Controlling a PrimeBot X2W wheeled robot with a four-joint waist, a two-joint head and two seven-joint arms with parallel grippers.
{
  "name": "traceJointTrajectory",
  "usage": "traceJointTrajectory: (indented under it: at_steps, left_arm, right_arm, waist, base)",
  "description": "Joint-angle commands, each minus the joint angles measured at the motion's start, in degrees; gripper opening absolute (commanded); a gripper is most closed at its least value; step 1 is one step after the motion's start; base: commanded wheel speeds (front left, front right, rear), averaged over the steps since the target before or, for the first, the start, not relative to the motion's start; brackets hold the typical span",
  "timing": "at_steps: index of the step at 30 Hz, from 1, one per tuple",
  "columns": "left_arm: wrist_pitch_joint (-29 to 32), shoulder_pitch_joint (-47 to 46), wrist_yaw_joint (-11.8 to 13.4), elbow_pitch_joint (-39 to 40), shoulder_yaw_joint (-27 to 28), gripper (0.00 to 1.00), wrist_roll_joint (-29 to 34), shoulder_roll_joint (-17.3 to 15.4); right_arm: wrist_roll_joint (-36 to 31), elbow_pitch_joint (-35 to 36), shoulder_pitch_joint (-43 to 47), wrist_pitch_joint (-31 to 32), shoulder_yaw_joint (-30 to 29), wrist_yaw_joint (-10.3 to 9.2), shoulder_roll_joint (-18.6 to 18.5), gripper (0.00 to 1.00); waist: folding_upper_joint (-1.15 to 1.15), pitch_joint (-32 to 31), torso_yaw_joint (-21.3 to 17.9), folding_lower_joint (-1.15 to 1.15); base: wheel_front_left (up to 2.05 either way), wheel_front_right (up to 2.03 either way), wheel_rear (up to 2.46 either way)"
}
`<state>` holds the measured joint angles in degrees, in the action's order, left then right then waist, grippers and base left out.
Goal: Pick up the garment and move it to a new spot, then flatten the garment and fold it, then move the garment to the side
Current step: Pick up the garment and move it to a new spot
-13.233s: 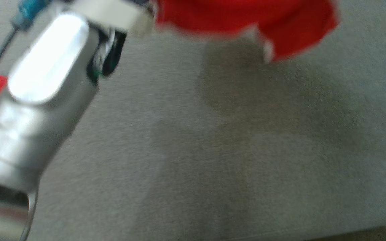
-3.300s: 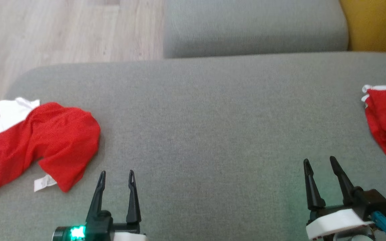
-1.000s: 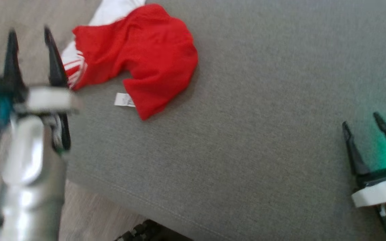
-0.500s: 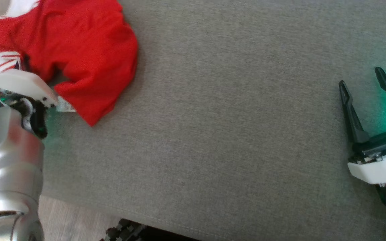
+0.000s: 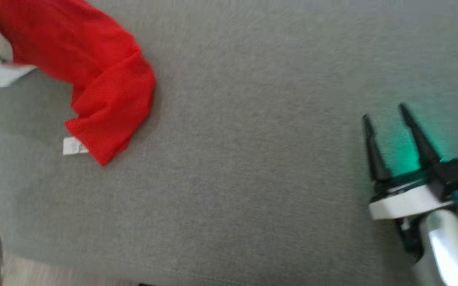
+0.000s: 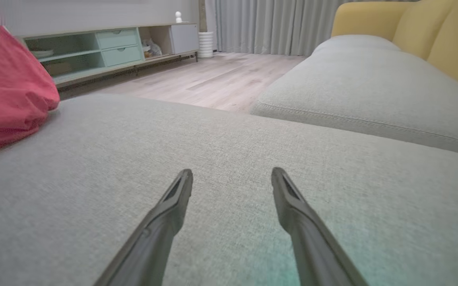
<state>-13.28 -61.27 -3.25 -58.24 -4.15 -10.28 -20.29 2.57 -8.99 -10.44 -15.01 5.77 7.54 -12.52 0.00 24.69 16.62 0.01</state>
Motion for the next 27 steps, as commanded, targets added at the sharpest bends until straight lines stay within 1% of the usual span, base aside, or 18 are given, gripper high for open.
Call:
traceJointTrajectory:
  at_steps: [1,3,7,9,10,14,19,23,27]
  left_arm:
    - [-0.9,-3.2,-0.6,4.8,-0.3,0.00,1.1,-4.1]
    - [-1.0,-4.5,-1.3,7.9,-1.8,0.00,2.1,-4.3]
    - [0.4,-6.0,-2.4,14.0,-3.6,0.00,1.9,-3.6]
    - [1.7,-6.2,-2.7,16.9,-4.4,0.00,1.8,-3.3]
    - [1.7,-6.2,-2.7,16.9,-4.4,0.00,1.8,-3.3]
    - [5.5,-5.8,-3.3,22.4,-6.6,0.00,1.3,-2.2]
    - [9.9,-5.6,-3.8,28.5,-10.2,0.00,0.2,-0.5]
    - [13.1,-5.2,-4.0,32.0,-13.1,0.00,-1.1,1.5]
    - [14.1,-2.9,-4.1,33.4,-16.4,0.00,-1.4,2.7]
  right_arm:
    - [0.6,0.6,2.1,0.0,1.9,-0.05,2.1,1.00]
    - [0.8,-0.3,2.9,0.0,2.3,-0.05,4.0,1.00]
    - [1.3,-1.8,4.8,0.0,3.0,-0.05,7.0,1.00]
    - [1.5,-2.1,5.7,0.0,3.5,-0.05,7.9,1.00]
    - [1.5,-2.1,5.7,0.0,3.5,-0.05,7.9,1.00]
    - [2.1,-2.3,7.3,0.0,4.2,-0.05,9.0,1.00]
    - [2.6,-2.0,8.2,0.0,4.3,-0.05,9.5,1.00]
    - [4.3,-1.2,8.0,0.0,4.8,-0.05,9.6,1.00]
    - [5.9,-0.2,7.2,0.0,5.2,-0.05,9.6,1.00]
  waist:
    - [0.00,-8.1,-6.7,-0.01]
    - [0.00,-11.1,-9.5,-0.01]
    - [0.00,-16.4,-15.7,-0.01]
    - [0.00,-18.5,-18.9,-0.01]
    - [0.00,-18.5,-18.9,-0.01]
    - [0.00,-21.3,-24.9,-0.01]
    - [0.00,-22.6,-30.9,-0.01]
    - [0.00,-21.8,-34.4,-0.01]
    - [0.00,-19.3,-35.6,-0.01]
  base:
    - [0.00,0.00,0.00]
    - [0.00,0.00,0.00]
    - [0.00,0.00,0.00]
    - [0.00,0.00,0.00]
    - [0.00,0.00,0.00]
    - [0.00,0.00,0.00]
    - [0.00,0.00,0.00]
    - [0.00,0.00,0.00]
    - [0.00,0.00,0.00]
